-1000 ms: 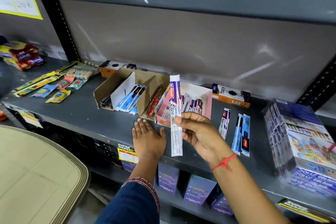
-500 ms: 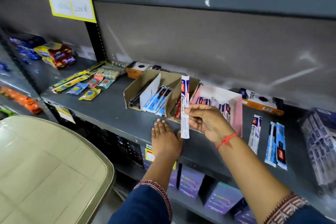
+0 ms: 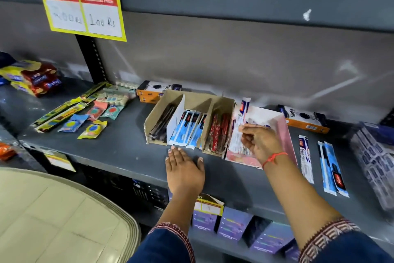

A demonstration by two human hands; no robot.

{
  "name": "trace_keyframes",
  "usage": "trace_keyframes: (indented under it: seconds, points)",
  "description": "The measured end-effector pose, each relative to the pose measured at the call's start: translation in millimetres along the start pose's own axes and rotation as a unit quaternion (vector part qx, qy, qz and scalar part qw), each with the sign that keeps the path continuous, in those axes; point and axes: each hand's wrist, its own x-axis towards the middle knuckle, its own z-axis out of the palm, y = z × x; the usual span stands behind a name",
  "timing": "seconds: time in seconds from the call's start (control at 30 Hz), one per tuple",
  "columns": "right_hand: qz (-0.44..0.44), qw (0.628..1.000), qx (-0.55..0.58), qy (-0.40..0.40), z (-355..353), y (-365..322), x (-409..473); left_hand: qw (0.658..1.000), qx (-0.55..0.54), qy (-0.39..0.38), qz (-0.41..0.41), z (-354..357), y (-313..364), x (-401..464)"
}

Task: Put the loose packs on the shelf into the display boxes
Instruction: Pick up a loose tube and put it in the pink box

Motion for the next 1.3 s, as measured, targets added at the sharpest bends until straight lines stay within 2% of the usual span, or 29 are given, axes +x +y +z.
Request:
trace_keyframes:
  seconds: [0.2,0.63,0.87,1.17,1.3]
  points:
    - [0.004,0.99,-0.117,0.081,-23.0,-5.8,18.6,1.0,0.002,0.005,0.015,0.6,-1.3,0.0]
    - [-0.005,0.954,-0.275,0.119,-16.5,13.6,55.6,1.0,-0.005,0.004,0.016,-1.1,-2.2,-0.8]
    - [-0.051,0.906,-0.396,0.137,-16.2,21.4,61.3,1.0,-0.01,0.013,0.016,-2.6,-1.6,-2.5]
    - [-0.052,0.887,-0.444,0.119,-19.9,20.1,66.5,0.999,-0.019,0.027,0.012,-1.4,-0.9,-2.6]
    - [-0.087,0.878,-0.45,0.139,-29.1,15.5,67.7,1.0,-0.008,0.024,0.013,-0.8,0.3,-3.4]
